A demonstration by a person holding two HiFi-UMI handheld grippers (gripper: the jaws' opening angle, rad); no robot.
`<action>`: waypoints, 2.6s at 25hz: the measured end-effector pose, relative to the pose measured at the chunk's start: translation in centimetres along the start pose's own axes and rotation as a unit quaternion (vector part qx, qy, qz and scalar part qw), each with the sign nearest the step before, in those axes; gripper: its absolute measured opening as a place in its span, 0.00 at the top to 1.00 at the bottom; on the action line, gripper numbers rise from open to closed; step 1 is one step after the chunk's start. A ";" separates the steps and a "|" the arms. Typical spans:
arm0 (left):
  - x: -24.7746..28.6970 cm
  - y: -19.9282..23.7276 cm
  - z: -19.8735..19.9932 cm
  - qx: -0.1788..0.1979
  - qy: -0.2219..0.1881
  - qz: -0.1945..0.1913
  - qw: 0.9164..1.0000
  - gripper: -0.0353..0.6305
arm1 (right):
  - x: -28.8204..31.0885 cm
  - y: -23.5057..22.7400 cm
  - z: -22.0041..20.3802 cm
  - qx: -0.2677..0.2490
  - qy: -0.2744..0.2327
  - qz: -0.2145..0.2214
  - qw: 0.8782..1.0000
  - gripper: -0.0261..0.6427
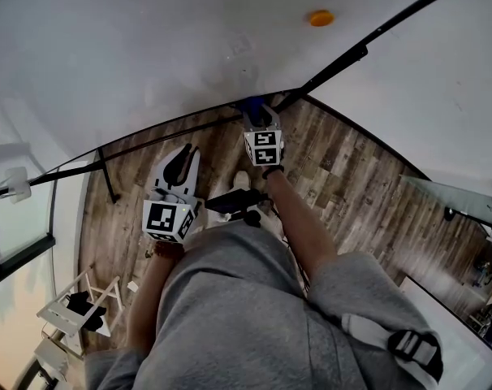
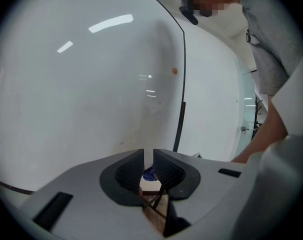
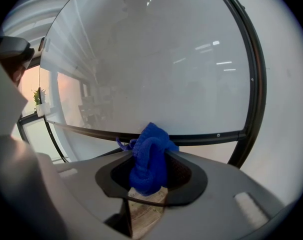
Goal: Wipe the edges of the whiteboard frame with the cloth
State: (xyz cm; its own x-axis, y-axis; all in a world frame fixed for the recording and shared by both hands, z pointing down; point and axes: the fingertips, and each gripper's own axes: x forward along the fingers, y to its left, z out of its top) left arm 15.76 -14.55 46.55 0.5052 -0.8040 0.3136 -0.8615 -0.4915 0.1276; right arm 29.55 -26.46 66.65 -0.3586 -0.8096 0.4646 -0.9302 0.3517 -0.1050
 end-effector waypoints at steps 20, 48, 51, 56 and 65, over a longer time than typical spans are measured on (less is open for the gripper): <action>-2.8 2.7 -1.0 -0.017 -0.001 0.028 0.999 0.86 | 0.8 3.6 0.0 0.005 0.009 0.009 1.000 0.75; -6.5 8.1 -1.3 -0.022 0.001 0.039 0.999 0.86 | 1.9 9.7 0.1 0.005 0.015 0.016 1.000 0.75; -6.8 8.8 -1.3 -0.022 0.002 0.037 0.999 0.86 | 2.1 10.4 0.1 0.006 0.016 0.014 1.000 0.75; -7.4 9.8 -1.4 -0.024 0.005 0.036 0.999 0.86 | 2.3 11.3 0.4 0.009 0.015 0.013 1.000 0.75; -8.6 11.9 -1.9 -0.033 0.003 0.043 0.999 0.86 | 2.7 13.2 0.4 0.006 0.020 0.012 1.000 0.75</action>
State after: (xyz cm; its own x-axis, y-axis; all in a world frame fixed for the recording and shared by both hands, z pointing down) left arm 1.11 -12.86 47.12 0.4295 -0.8401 0.3314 -0.9031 -0.3980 0.1614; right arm 16.33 -24.17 66.17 -0.3786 -0.7815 0.4959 -0.9219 0.3661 -0.1268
